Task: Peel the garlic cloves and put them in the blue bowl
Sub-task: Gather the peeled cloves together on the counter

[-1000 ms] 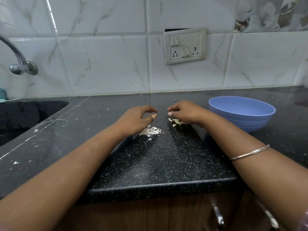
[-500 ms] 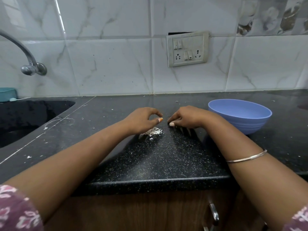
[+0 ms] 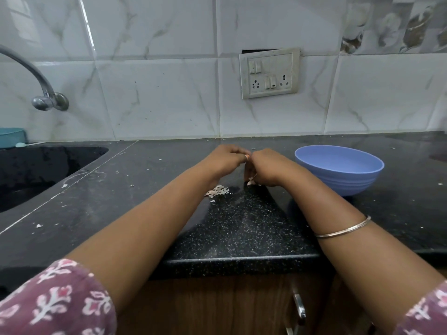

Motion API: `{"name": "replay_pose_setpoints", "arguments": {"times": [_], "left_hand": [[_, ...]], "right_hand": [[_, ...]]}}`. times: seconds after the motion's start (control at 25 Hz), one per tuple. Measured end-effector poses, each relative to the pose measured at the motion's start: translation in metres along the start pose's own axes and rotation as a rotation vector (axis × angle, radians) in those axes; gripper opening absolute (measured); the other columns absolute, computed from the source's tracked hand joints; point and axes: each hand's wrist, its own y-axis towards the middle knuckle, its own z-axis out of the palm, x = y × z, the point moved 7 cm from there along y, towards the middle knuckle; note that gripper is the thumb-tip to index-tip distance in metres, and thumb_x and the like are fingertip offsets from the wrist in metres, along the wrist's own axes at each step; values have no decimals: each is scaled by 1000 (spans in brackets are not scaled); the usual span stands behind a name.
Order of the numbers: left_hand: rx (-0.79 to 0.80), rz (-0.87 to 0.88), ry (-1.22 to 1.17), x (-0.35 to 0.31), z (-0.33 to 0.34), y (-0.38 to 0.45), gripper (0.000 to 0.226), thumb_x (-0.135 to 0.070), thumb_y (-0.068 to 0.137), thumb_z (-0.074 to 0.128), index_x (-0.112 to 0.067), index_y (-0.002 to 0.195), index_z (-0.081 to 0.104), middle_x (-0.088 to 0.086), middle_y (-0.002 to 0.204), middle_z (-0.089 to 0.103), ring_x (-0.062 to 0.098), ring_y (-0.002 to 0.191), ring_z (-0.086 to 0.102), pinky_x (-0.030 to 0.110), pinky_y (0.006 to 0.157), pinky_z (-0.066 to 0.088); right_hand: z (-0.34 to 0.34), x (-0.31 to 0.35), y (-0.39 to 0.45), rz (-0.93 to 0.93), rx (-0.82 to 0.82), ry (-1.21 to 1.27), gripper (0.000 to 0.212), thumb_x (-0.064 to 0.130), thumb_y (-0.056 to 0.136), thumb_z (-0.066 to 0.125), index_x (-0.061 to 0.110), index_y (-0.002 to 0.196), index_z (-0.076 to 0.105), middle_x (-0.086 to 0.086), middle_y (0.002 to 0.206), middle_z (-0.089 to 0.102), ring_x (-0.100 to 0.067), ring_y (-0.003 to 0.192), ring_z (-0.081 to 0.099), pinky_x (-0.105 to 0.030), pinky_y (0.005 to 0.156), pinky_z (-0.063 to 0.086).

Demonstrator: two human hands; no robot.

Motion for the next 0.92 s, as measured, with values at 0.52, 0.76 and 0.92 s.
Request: {"name": "replay_pose_setpoints", "arguments": {"times": [0.52, 0.76, 0.92], "left_hand": [[108, -150, -492, 23, 9, 5, 22, -26, 98, 47, -14, 98, 64, 3, 108, 62, 12, 90, 57, 29, 93, 46], [91, -206, -642, 25, 6, 7, 25, -32, 97, 46, -14, 92, 61, 2, 97, 58, 14, 80, 51, 31, 83, 43], [199, -264, -886, 18, 14, -2, 37, -30, 101, 36, 0, 94, 58, 13, 86, 65, 23, 77, 57, 32, 80, 47]], "right_hand": [[6, -21, 2, 180, -1, 361, 16, 16, 75, 66, 11, 90, 69, -9, 84, 73, -24, 81, 70, -29, 68, 51], [1, -28, 1, 231, -101, 970, 6, 1, 78, 65, 7, 77, 65, -8, 70, 62, -14, 65, 61, -21, 60, 56], [-9, -18, 6, 91, -228, 951, 3, 4, 75, 65, 7, 76, 67, -10, 72, 64, -14, 70, 59, -33, 72, 57]]}}
